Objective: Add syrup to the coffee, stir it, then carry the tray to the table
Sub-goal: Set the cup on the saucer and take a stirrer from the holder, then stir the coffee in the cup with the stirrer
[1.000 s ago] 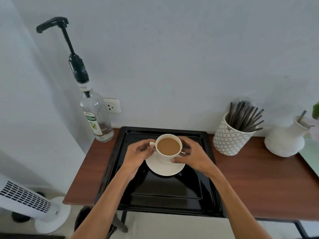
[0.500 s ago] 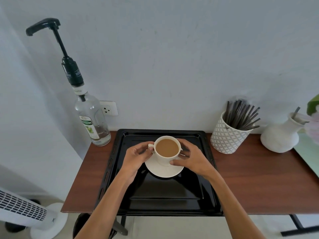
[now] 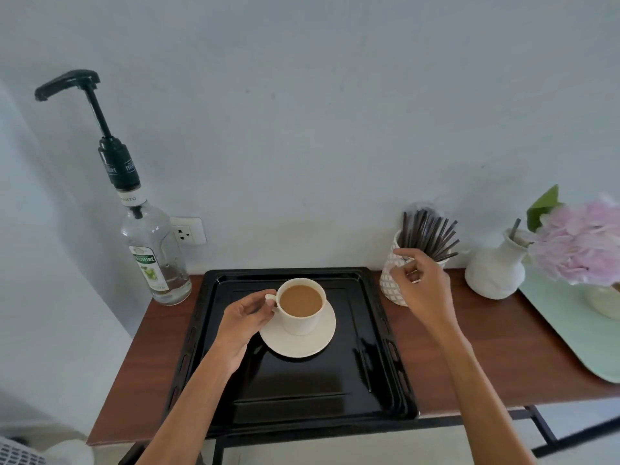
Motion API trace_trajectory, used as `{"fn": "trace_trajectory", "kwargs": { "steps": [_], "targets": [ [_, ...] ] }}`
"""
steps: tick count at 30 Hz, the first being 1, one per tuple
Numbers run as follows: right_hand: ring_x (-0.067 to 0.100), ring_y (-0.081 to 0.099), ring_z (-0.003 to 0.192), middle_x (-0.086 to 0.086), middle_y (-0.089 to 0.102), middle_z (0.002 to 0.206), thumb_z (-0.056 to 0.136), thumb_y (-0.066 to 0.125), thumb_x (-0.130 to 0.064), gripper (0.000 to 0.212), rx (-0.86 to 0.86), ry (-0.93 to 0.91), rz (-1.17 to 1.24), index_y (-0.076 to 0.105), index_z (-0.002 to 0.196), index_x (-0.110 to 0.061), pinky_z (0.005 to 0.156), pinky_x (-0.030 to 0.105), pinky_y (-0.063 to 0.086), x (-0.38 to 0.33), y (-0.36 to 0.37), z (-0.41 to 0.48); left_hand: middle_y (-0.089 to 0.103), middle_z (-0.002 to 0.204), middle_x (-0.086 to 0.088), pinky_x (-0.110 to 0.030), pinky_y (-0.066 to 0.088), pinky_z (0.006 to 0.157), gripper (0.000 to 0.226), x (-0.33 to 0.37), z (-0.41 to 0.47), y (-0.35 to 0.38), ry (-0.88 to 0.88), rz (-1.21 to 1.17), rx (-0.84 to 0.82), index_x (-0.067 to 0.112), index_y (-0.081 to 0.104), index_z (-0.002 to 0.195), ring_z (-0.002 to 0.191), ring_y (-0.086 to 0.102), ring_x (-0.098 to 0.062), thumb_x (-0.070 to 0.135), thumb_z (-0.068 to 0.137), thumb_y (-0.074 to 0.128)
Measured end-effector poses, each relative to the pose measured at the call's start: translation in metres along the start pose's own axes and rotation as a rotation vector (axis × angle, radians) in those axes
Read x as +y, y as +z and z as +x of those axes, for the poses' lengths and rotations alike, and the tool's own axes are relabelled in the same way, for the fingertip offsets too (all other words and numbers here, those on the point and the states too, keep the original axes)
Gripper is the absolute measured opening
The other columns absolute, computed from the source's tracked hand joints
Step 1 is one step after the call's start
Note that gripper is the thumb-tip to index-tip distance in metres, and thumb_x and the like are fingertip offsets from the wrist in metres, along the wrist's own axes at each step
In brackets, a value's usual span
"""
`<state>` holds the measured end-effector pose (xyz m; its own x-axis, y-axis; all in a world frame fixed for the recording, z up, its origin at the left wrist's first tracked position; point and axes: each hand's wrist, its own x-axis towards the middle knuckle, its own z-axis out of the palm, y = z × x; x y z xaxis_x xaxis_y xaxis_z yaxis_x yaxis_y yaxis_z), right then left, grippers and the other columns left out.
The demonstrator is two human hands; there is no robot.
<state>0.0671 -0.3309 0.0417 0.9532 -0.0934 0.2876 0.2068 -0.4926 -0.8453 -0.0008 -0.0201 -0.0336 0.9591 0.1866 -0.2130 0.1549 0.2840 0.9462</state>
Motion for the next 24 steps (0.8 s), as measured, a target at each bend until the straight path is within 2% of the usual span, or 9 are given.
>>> {"fn": "trace_trajectory", "kwargs": {
  "steps": [3,5,8,12,16,20,24],
  "targets": [
    [0.007,0.061,0.065,-0.003,0.066,0.074,0.093,0.069,-0.022,0.019,0.247,0.017,-0.036,0.069,0.111,-0.025,0.063,0.023,0.050,0.006,-0.025,0.006,0.082,0.110,-0.005,-0.043,0.051,0.109,0.023,0.002,-0.001,0.002,0.003,0.005,0.003,0.020,0.082,0.102,0.118,0.070,-0.024,0.024,0.080,0.079],
    [0.009,0.061,0.067,-0.002,0.064,0.075,0.093,0.068,-0.019,0.017,0.331,0.050,-0.044,0.067,0.110,-0.022,0.063,0.029,0.052,0.011,-0.037,0.011,0.082,0.109,-0.005,-0.043,0.051,0.109,0.022,0.003,-0.001,0.002,0.009,0.007,0.002,0.019,0.082,0.102,0.118,0.070,-0.024,0.023,0.081,0.079],
    [0.008,0.061,0.070,-0.003,0.063,0.076,0.093,0.068,-0.017,0.023,0.327,0.073,-0.130,0.065,0.116,-0.019,0.063,0.025,0.049,0.018,-0.047,0.016,0.082,0.109,-0.005,-0.044,0.051,0.109,0.018,0.004,0.000,0.002,0.010,0.018,0.004,0.017,0.082,0.104,0.119,0.070,-0.025,0.018,0.087,0.077],
    [0.021,0.067,0.082,0.004,0.070,0.087,0.094,0.068,-0.017,0.029,0.300,0.070,-0.225,0.064,0.122,-0.014,0.076,0.035,0.054,0.024,-0.051,0.024,0.082,0.109,-0.005,-0.042,0.051,0.108,0.017,0.004,0.002,0.002,0.012,0.021,0.000,0.016,0.081,0.105,0.119,0.070,-0.025,0.016,0.089,0.075],
    [0.020,0.063,0.080,0.011,0.076,0.094,0.094,0.069,-0.016,0.019,0.305,0.059,-0.324,0.072,0.111,-0.008,0.075,0.030,0.047,0.027,-0.053,0.033,0.082,0.110,-0.006,-0.042,0.052,0.108,0.031,0.006,0.003,0.004,0.020,0.019,-0.003,0.015,0.081,0.106,0.119,0.070,-0.025,0.028,0.078,0.079],
    [0.028,0.072,0.070,0.011,0.078,0.089,0.093,0.072,-0.014,0.005,0.296,0.056,-0.306,0.075,0.096,-0.012,0.074,0.038,0.059,0.025,-0.054,0.035,0.082,0.110,-0.006,-0.035,0.054,0.099,0.018,0.004,0.005,0.003,0.018,0.009,-0.001,0.012,0.080,0.109,0.118,0.071,-0.025,0.016,0.092,0.074],
    [0.027,0.071,0.069,0.010,0.077,0.087,0.091,0.074,-0.016,0.005,0.288,0.026,-0.329,0.077,0.088,-0.013,0.071,0.038,0.057,0.024,-0.057,0.036,0.082,0.112,-0.007,-0.035,0.054,0.099,0.026,0.004,0.003,0.004,0.021,0.010,-0.007,0.013,0.080,0.110,0.117,0.071,-0.024,0.023,0.086,0.076]
  ]
}}
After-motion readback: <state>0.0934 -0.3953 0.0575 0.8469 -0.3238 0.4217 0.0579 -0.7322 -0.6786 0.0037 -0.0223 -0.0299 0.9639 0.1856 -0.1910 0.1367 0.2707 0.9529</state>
